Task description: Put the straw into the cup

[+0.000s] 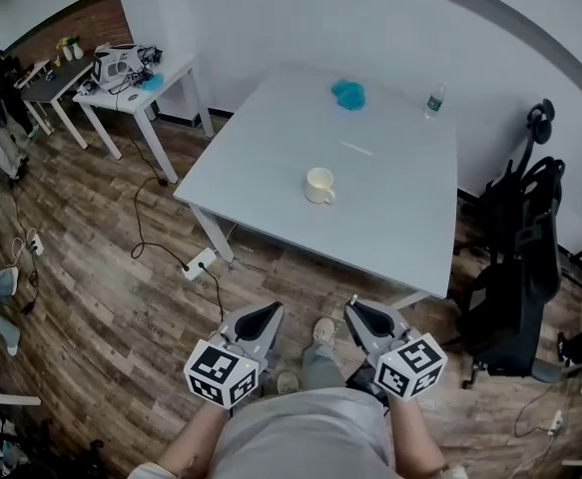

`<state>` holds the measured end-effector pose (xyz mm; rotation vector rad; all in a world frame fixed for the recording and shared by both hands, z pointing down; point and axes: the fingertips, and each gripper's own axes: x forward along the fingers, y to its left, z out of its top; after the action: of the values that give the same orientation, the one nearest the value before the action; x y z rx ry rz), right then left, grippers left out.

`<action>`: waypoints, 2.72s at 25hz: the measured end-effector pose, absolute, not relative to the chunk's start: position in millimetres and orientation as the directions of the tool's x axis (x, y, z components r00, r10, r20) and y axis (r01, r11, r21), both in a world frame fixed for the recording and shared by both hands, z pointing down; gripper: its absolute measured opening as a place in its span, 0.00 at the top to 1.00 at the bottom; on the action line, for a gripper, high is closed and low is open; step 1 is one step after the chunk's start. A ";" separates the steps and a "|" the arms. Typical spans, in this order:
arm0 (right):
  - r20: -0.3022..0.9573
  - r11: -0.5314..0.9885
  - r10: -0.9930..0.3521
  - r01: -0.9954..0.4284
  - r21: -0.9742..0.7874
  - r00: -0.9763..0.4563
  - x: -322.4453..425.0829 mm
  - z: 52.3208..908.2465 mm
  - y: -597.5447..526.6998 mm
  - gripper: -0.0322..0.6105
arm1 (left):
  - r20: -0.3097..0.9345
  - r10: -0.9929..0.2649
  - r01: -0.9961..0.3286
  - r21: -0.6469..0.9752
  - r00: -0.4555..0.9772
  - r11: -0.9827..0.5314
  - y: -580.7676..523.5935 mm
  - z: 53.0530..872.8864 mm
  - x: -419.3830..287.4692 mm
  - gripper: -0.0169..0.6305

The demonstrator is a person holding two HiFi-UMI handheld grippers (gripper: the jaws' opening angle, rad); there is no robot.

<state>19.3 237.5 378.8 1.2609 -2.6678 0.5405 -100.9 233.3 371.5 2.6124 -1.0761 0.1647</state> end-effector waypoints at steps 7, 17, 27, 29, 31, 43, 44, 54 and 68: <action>0.275 0.586 -0.709 -0.759 -0.283 -0.650 25.2 390.7 201.1 0.91 | 0.233 -0.668 -0.707 0.243 0.707 -0.664 199.7 379.5 -92.9 0.95; 0.271 0.621 -0.686 -0.738 -0.266 -0.675 47.1 383.6 105.2 0.91 | 0.228 -0.693 -0.729 0.242 0.684 -0.640 108.0 377.9 -73.1 0.95; 0.276 0.668 -0.643 -0.699 -0.253 -0.714 77.4 373.9 4.0 0.91 | 0.223 -0.726 -0.758 0.245 0.651 -0.604 16.9 369.4 -42.6 0.95; 0.277 0.674 -0.635 -0.692 -0.258 -0.721 82.6 373.5 -12.6 0.91 | 0.224 -0.735 -0.767 0.244 0.641 -0.594 2.4 368.7 -37.2 0.95; 0.273 0.684 -0.623 -0.680 -0.265 -0.733 85.3 373.4 -26.6 0.91 | 0.228 -0.746 -0.778 0.242 0.626 -0.580 -9.6 368.4 -34.4 0.95; 0.242 0.687 -0.608 -0.654 -0.316 -0.756 110.4 373.3 -72.2 0.91 | 0.268 -0.771 -0.816 0.216 0.577 -0.536 -50.5 368.4 -15.3 0.95; 0.240 0.684 -0.611 -0.656 -0.318 -0.754 112.1 373.0 -74.5 0.91 | 0.268 -0.771 -0.816 0.215 0.577 -0.536 -53.2 368.1 -14.1 0.95; 0.245 0.637 -0.651 -0.693 -0.338 -0.718 115.4 374.4 -95.7 0.91 | 0.267 -0.745 -0.791 0.228 0.612 -0.568 -79.5 367.3 -17.2 0.95; 0.214 0.568 -0.725 -0.744 -0.353 -0.655 98.1 368.2 -130.2 0.91 | 0.251 -0.719 -0.762 0.227 0.648 -0.607 -114.4 360.1 -46.2 0.95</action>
<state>98.1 -130.2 368.2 1.2852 -2.7418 0.6508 -46.2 -114.4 360.1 2.5559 -1.1847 0.1923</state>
